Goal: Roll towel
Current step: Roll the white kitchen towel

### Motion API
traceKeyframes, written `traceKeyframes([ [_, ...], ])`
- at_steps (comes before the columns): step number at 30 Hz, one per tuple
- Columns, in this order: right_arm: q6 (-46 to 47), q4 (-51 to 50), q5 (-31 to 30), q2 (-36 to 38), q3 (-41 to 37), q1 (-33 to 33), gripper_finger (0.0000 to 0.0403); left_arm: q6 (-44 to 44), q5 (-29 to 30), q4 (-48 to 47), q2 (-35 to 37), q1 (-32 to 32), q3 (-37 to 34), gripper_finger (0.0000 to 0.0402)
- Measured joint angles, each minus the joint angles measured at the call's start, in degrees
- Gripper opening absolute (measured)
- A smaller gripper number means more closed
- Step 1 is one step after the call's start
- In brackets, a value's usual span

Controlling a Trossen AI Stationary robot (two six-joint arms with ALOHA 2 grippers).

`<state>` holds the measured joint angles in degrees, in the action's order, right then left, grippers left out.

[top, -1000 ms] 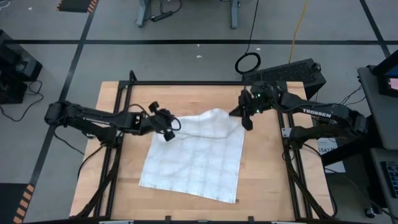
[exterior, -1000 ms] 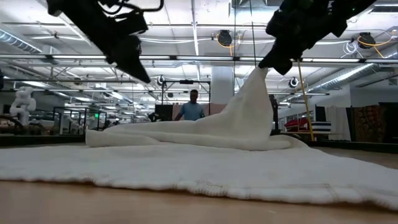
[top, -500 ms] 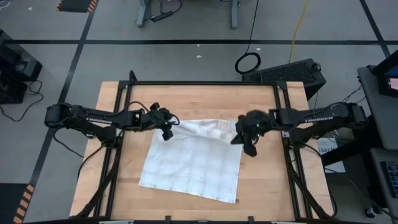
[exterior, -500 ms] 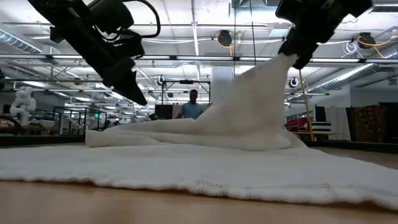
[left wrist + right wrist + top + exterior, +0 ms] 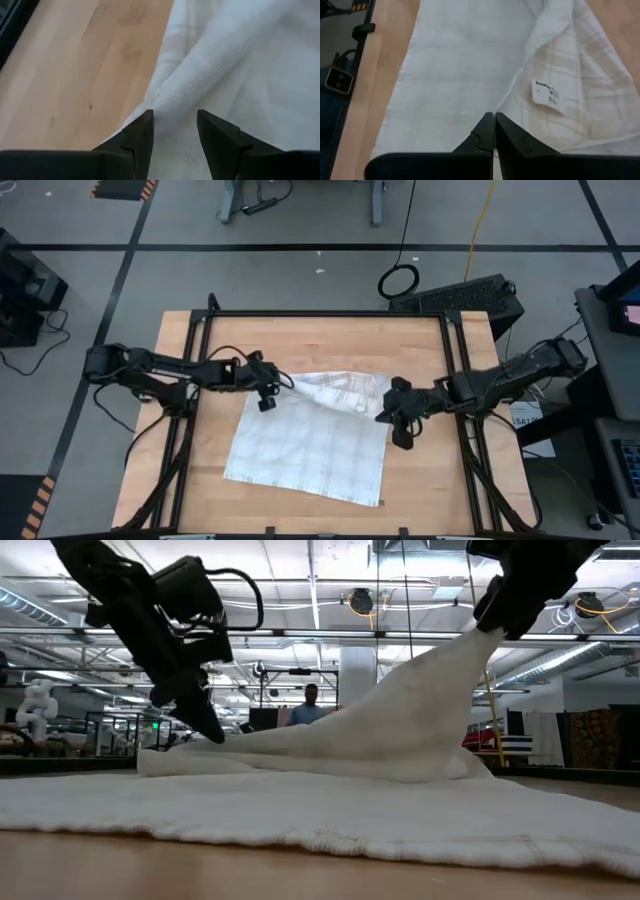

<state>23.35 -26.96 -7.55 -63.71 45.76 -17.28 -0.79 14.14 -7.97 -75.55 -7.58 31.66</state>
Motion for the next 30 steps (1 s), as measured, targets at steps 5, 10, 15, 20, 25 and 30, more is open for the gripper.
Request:
traceKeyframes([
  [5, -0.1, -0.3, -2.3, -1.0, 0.0, -3.9, 0.0000, -3.0, 2.6, 2.1, -2.9, 2.5, 0.0, 0.0102],
  [10, -0.2, -0.6, -3.4, -3.7, 0.0, -6.9, 0.0000, -0.2, 2.4, 3.2, -1.9, 9.3, 0.6, 0.0011],
  [15, 0.0, -0.7, -3.2, -7.8, 0.0, -8.3, 0.0000, 6.2, 1.8, 4.0, -1.0, 17.4, 0.7, 0.0005],
  [20, 1.2, -0.8, 1.0, -11.7, 0.0, -9.3, 0.0000, 15.8, 2.9, 3.6, -0.7, 20.0, 0.7, 0.0014],
  [25, 2.8, -1.5, 3.4, -13.8, 0.0, -10.6, 0.0000, 18.1, -5.0, 3.1, 2.6, 20.9, 0.7, 0.0063],
  [30, 3.0, -1.4, 2.9, -14.4, 0.0, -11.0, 0.0000, 17.8, -7.3, 2.3, 8.1, 21.1, 0.7, 0.0133],
])
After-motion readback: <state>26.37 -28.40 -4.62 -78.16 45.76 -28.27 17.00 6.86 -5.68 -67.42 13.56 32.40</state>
